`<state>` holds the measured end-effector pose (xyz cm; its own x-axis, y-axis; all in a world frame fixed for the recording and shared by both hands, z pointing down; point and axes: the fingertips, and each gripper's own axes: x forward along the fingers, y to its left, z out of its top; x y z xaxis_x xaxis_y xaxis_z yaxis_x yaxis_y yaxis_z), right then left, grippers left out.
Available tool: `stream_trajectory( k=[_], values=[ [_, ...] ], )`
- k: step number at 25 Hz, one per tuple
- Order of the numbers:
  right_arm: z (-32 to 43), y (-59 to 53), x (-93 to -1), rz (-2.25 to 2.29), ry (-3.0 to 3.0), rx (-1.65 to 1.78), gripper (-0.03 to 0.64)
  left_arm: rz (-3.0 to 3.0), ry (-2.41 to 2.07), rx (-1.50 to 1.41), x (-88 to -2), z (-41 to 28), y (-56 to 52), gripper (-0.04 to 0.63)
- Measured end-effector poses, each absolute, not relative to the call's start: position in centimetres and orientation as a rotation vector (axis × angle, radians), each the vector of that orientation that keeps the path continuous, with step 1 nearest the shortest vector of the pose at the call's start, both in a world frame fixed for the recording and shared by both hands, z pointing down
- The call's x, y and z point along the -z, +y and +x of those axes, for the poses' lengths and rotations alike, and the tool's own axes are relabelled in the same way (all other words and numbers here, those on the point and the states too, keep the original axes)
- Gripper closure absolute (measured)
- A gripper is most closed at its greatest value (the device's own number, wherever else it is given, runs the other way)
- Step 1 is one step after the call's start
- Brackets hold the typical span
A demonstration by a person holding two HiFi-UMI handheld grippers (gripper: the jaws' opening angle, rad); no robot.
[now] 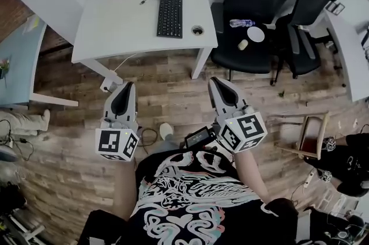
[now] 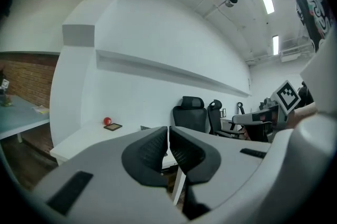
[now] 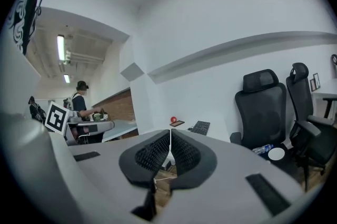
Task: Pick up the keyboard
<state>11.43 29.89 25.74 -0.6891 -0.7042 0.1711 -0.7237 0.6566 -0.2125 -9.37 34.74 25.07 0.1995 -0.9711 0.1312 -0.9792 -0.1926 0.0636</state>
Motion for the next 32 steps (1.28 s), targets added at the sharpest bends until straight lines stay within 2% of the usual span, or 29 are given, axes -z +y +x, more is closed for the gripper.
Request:
stream_trajectory(
  k=[15, 19, 32],
  values=[
    [15.3, 30.9, -25.8, 1.189, -2.82, -0.345, 0.586, 2.28, -1.972, -0.075, -24.8, -4.9, 36.5, 0.572],
    [15.8, 30.0, -26.3, 1.19, -2.854, -0.431, 0.586, 2.319, -1.936, -0.102, -24.8, -3.7, 35.8, 0.572],
    [13.4, 17.5, -28.6, 1.257, -2.787, -0.542, 0.586, 2.326, -1.895, -0.096, -26.3, -7.4, 22.1, 0.572]
  ],
)
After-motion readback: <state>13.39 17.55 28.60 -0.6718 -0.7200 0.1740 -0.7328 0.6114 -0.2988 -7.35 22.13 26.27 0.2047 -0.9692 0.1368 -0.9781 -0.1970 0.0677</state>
